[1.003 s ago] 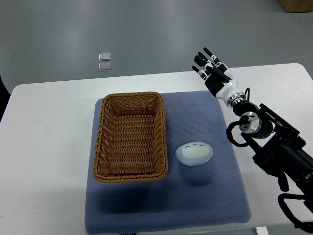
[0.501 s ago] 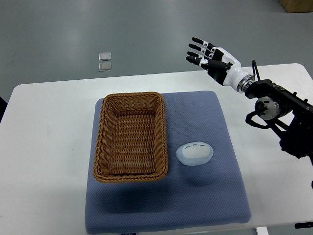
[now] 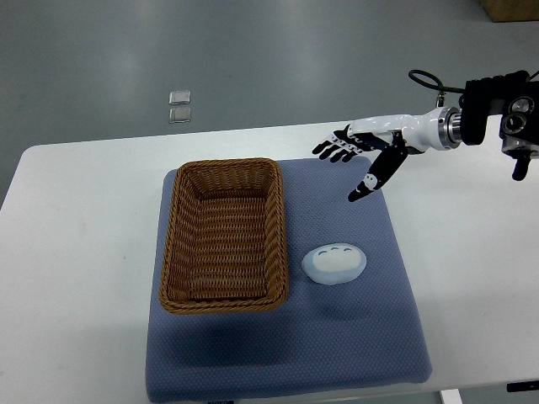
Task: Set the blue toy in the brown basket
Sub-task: 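Move the right hand over the pale blue egg-shaped toy, then lower the right hand and close its fingers around the toy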
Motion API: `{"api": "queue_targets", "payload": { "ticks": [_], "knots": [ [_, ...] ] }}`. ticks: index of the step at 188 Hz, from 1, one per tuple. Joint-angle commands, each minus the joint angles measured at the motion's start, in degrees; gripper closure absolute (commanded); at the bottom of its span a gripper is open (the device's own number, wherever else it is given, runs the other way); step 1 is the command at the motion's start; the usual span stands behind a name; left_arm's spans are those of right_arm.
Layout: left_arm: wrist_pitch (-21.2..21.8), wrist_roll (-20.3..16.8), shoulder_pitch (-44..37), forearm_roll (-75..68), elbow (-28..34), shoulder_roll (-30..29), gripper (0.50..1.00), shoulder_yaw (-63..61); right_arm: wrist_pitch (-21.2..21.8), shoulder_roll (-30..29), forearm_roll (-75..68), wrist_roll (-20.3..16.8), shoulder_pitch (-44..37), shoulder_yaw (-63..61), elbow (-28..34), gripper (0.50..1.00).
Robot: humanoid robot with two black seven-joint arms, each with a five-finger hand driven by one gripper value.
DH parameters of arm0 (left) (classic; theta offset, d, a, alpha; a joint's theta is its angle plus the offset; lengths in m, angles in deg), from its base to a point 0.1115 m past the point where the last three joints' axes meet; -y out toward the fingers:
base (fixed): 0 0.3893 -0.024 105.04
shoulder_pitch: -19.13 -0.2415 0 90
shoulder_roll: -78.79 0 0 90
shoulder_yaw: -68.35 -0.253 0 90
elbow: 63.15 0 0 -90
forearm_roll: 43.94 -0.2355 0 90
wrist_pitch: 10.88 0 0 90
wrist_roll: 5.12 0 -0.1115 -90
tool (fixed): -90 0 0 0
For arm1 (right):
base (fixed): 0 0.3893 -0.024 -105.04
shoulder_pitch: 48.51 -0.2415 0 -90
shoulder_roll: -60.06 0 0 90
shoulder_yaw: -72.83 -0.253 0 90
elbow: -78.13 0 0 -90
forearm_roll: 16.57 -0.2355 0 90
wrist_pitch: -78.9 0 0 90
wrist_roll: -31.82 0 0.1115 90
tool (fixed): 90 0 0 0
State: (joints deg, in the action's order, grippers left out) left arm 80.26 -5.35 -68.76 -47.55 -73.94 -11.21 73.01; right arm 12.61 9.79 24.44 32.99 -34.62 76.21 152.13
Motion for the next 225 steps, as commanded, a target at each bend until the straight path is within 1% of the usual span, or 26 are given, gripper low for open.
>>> {"api": "queue_targets", "payload": {
  "ticks": [1,11,21,44,64,87,127,157,195,225],
  "knots": [
    [-0.1,0.0,0.0,0.0,0.1,0.0,0.5,0.0,0.6,2.1,0.3,-2.2,-6.1,6.2,6.9,0.597],
    [0.0,0.0,0.0,0.0,0.1,0.0,0.5,0.0,0.6,2.5,0.3,-3.1,-8.2,8.3,9.5,0.597],
    [0.0,0.0,0.0,0.0,0.1,0.0,0.5,0.0,0.5,2.5,0.3,-3.4,-9.0,9.6,10.8,0.597],
    [0.0,0.0,0.0,0.0,0.1,0.0,0.5,0.0,-0.1,1.7,0.3,-3.6,-8.8,10.2,11.5,0.597],
    [0.0,0.0,0.0,0.0,0.1,0.0,0.5,0.0,-0.8,0.7,0.3,-3.5,-8.0,10.2,11.4,0.597],
    [0.0,0.0,0.0,0.0,0.0,0.0,0.5,-0.1,-3.2,-1.0,0.3,-3.6,-5.6,10.2,11.1,0.597],
    [0.0,0.0,0.0,0.1,0.1,0.0,0.5,-0.1,-4.1,-1.9,2.8,-3.6,-1.3,10.2,10.3,0.597],
    [0.0,0.0,0.0,0.0,0.0,0.0,0.5,-0.2,-6.4,-3.1,4.1,-3.5,1.1,10.2,9.1,0.597],
    [0.0,0.0,0.0,0.1,0.0,0.0,0.5,-0.2,-8.1,-4.1,5.1,-3.5,3.1,10.1,8.0,0.599],
    [0.0,0.0,0.0,0.1,0.1,0.0,0.5,-0.3,-8.2,-4.3,5.5,-3.5,4.0,9.6,7.1,0.599]
  ]
}}
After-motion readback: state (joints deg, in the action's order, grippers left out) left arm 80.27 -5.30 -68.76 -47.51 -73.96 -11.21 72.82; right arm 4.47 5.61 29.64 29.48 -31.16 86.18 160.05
